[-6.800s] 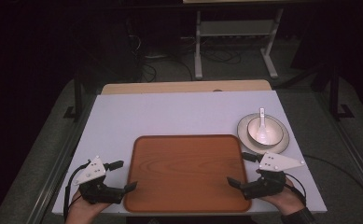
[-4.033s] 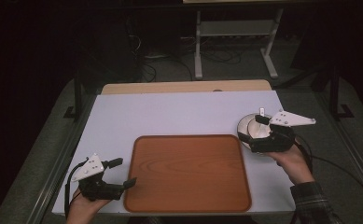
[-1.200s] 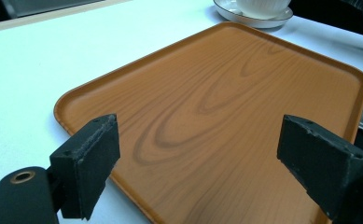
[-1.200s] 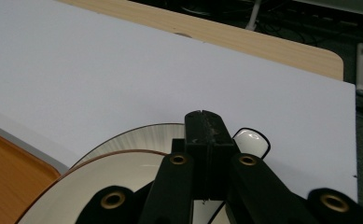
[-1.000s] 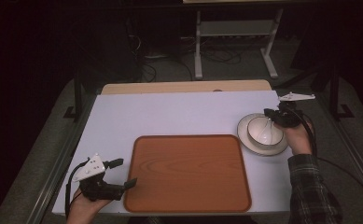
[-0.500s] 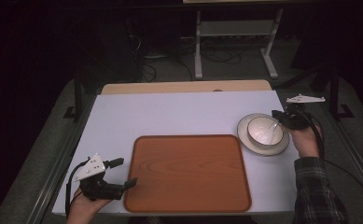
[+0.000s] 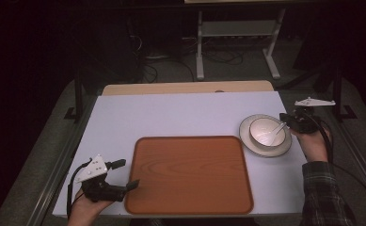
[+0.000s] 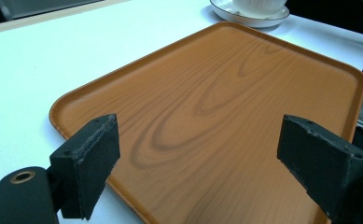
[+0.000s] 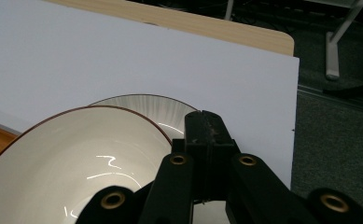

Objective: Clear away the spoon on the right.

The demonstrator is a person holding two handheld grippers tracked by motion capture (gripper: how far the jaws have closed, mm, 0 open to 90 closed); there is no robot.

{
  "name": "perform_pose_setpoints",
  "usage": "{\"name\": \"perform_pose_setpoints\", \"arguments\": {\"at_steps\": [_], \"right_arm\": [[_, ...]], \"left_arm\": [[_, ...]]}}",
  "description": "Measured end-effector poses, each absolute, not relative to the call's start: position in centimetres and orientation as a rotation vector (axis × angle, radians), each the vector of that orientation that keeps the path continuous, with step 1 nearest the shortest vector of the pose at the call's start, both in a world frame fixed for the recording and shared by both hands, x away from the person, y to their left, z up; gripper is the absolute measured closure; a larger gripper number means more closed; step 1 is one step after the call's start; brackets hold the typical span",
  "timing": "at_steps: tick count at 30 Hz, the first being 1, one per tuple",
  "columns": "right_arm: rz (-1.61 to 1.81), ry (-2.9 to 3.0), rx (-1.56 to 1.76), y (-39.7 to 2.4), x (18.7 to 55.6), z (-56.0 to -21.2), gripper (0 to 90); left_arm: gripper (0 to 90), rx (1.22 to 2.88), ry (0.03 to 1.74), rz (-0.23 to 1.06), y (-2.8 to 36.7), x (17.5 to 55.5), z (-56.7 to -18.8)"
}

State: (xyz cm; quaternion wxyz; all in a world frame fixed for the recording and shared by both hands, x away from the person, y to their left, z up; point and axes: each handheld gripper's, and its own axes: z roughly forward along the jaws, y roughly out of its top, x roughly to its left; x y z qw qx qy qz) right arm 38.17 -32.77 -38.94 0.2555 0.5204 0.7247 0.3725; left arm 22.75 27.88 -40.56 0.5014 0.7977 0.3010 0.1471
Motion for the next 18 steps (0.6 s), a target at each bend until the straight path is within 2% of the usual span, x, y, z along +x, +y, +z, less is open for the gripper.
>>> {"name": "perform_pose_setpoints", "arguments": {"at_steps": [18], "right_arm": [[0.996,1.959,1.445,-33.6,36.4,-38.9,89.4]], "left_arm": [[12.9,1.927,0.723,0.361,28.0,22.5,-40.5]]}}
